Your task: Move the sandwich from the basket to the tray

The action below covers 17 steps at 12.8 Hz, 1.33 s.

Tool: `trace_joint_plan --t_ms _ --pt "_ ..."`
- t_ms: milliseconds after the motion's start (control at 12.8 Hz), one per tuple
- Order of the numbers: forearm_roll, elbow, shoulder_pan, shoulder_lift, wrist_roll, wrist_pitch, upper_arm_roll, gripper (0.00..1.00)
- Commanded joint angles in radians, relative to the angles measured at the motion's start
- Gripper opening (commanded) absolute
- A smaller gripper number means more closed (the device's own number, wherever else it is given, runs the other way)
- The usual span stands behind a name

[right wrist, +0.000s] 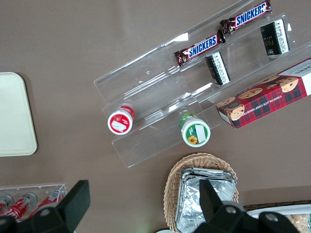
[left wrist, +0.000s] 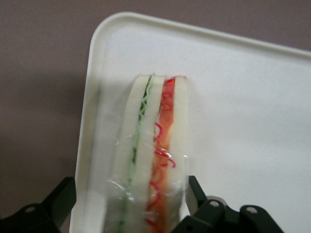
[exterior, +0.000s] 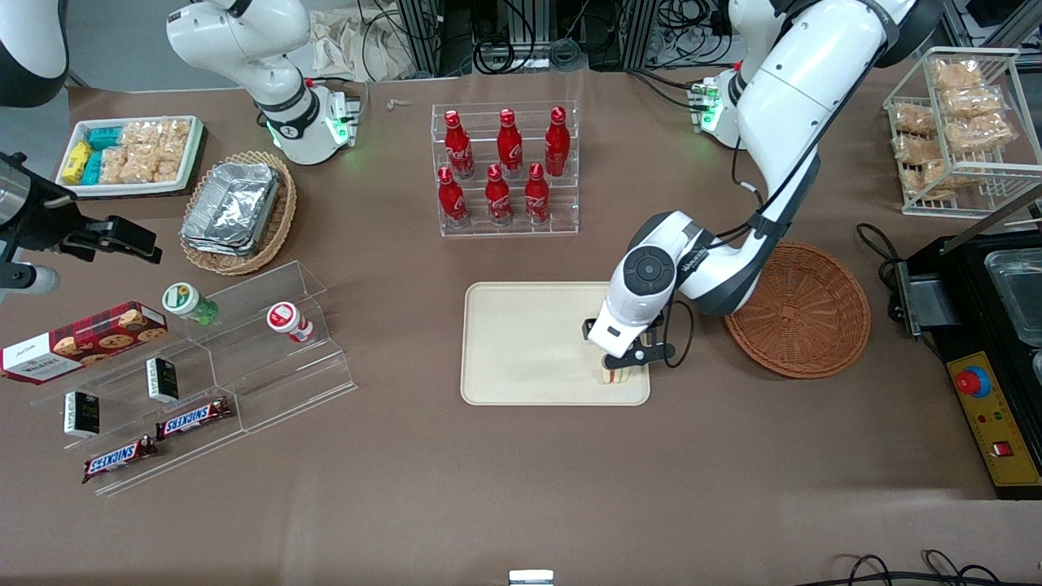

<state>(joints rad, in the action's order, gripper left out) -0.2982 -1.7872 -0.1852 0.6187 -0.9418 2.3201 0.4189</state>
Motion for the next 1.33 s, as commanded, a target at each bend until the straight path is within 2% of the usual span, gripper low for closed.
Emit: trace_joint_plan --t_ms 0,157,235,471,784,1020,1255 --pt "-0.018 0.053 0.001 -0.072 -0.038 -0.124 0.003 1.00" --pt "-0.012 0.121 0.010 -0.115 -0.029 -0.301 0.003 1.00" --pt "-0.004 0.127 0.039 -0.140 -0.005 -0.336 0.007 1.00" --pt "0.111 0.078 0.116 -0.298 0.231 -0.361 -0.012 1.00" --pt "0.237 -0.050 0.121 -0.508 0.545 -0.412 -0.173 1.00" --pt "0.260 -0.152 0.130 -0.641 0.777 -0.426 -0.290 1.00" --pt "0.261 -0.123 0.128 -0.674 1.030 -0.546 -0.400 1.00"
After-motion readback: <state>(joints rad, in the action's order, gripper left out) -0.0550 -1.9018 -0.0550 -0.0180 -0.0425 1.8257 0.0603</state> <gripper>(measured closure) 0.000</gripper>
